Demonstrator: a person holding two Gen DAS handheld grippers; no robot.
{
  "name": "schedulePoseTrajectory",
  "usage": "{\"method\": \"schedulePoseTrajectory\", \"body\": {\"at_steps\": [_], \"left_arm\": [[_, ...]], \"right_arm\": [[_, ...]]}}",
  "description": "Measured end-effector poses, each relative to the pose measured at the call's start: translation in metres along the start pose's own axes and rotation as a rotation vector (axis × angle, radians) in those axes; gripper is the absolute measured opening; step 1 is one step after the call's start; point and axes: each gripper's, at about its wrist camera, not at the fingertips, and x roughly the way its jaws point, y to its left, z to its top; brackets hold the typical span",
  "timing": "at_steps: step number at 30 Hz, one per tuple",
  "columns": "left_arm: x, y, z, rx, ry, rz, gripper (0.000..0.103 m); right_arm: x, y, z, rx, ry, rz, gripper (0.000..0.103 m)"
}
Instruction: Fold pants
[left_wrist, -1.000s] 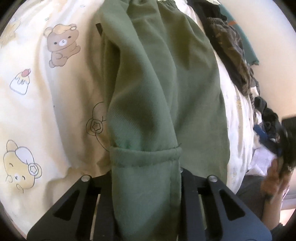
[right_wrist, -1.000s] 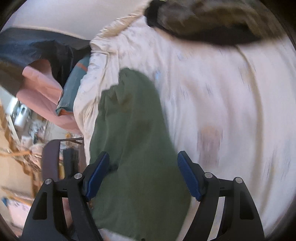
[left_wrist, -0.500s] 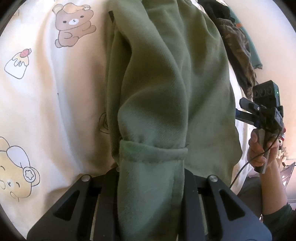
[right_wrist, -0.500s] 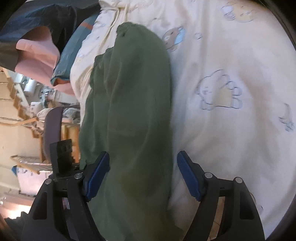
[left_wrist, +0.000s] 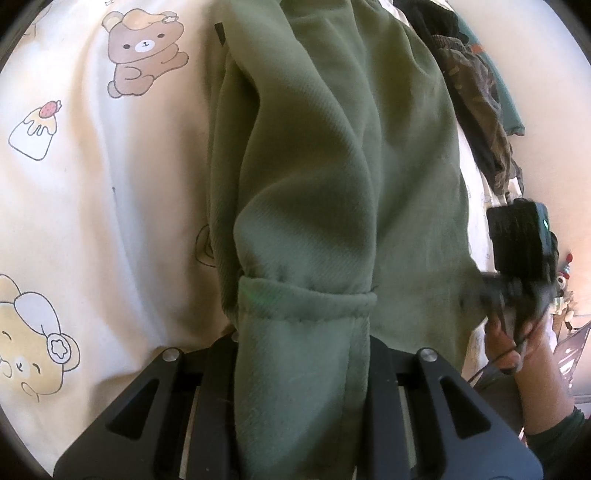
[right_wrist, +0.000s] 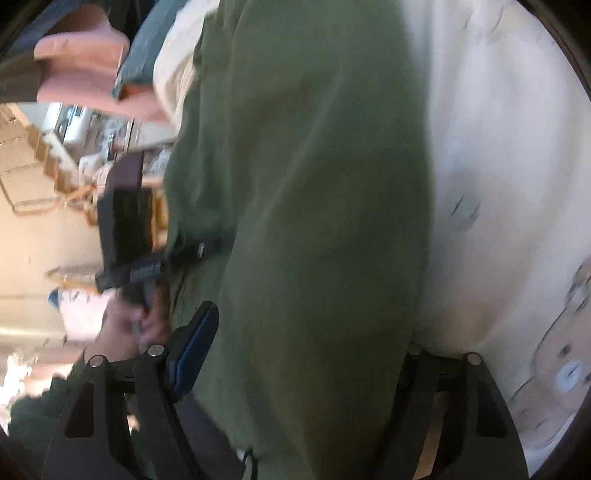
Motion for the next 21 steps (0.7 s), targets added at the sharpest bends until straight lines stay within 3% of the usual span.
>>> {"method": "schedulePoseTrajectory", "body": {"at_steps": [2, 5, 6, 7, 9, 13, 16, 21], "left_arm": [[-0.004, 0.001, 0.001, -0.006, -0.001, -0.021, 0.018], [-0.006, 0.008, 0.006, -0.035, -0.002, -0.049, 0.021], [-0.006, 0.011, 0.007, -0.057, -0.005, -0.064, 0.021], [-0.006, 0.012, 0.008, -0.069, -0.001, -0.07, 0.021], [-0.007, 0.012, 0.01, -0.079, -0.001, -0.081, 0.021], [-0.018, 0.006, 0.019, -0.049, -0.039, -0.07, 0.022], [-0.012, 0.016, 0.025, -0.106, -0.013, -0.098, 0.023], [-0.013, 0.023, 0.027, -0.1, -0.015, -0.132, 0.023]], "right_arm": [[-0.009, -0.012, 0.005, 0.075, -0.097, 0.015, 0.069], [-0.004, -0.003, 0.0, 0.023, -0.092, -0.046, 0.062], [-0.004, 0.002, -0.002, -0.01, -0.088, -0.067, 0.055], [-0.005, 0.005, -0.003, -0.02, -0.085, -0.063, 0.037], [-0.011, 0.007, -0.003, -0.029, -0.097, -0.077, 0.014], [-0.019, 0.019, -0.005, -0.076, -0.129, -0.108, 0.011], [-0.025, 0.002, 0.002, 0.016, -0.195, -0.112, 0.015], [-0.015, -0.018, 0.006, 0.074, -0.16, -0.045, 0.019]]}}
